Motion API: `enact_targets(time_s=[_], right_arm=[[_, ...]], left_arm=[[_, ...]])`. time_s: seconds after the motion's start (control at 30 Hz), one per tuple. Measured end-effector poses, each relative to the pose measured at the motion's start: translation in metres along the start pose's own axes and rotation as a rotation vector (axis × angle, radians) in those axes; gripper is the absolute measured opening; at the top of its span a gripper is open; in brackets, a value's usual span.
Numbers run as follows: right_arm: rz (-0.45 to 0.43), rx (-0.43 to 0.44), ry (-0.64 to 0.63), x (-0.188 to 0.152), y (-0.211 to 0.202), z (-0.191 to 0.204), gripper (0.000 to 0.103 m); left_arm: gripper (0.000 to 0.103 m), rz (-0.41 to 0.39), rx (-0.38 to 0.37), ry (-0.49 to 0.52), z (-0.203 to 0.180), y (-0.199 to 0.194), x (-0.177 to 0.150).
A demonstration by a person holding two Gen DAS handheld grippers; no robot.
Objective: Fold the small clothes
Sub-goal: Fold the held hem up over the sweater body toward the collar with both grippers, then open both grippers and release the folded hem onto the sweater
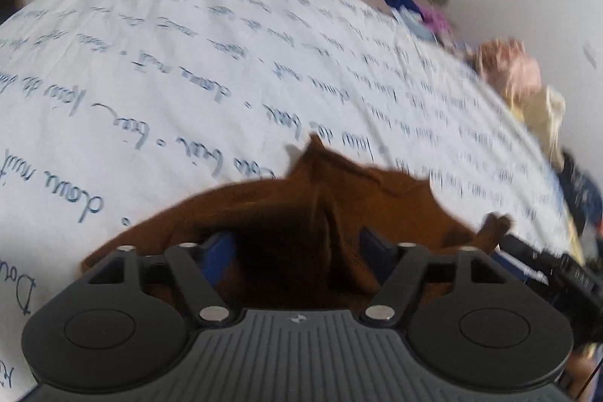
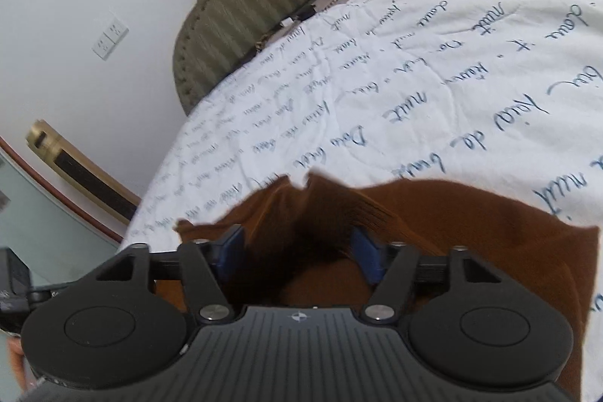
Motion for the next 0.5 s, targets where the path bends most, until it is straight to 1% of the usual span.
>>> enact_targets(time_s=[0.13,0.2,0.3,0.37,0.43,0.47,0.5], right_arm=[[-0.031,-0.031,0.011,0.009,-0.005,-0.004,0.069],[-0.058,-0.039,0.009,0.009,-0.013,-0.003,0.069],[-0.071,-0.035,-0.05,0.003,-0.02,0.009,0.069],[-0.034,-0.019,-0.112,-0.004,-0.016,0.02,0.073],[0.02,-0.008,-0.179,-0.014,-0.008,0.029,0.079],[0.037,-0.045,-0.204,-0.017,-0.004,0.028,0.081],[0.042,-0.114,-0.222,-0.018,-0.001,0.024,0.081]], left_arm=[[0.073,-0.046,0.019,-0.035,0.01,-0.012,0.012],[0.073,-0.085,0.045,-0.02,0.013,-0.021,0.015],[0.073,-0.137,0.112,0.046,0.012,-0.033,0.01],[0.073,-0.153,0.144,0.108,0.007,-0.035,0.001],[0.073,-0.14,0.19,0.186,0.002,-0.031,-0.013],[0.073,-0.129,0.222,0.219,0.003,-0.028,-0.02],[0.073,-0.123,0.257,0.252,0.005,-0.024,-0.026]])
Point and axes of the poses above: each gripper's, at about its wrist camera, not at the fingertips, and y roughly the way its jaws point, z to its left, x to its top, the point moved 7 cm from there along y, roughly the way its jaws point, and after that the axes turned 7 degrees about -y, right-handed, at the moved point
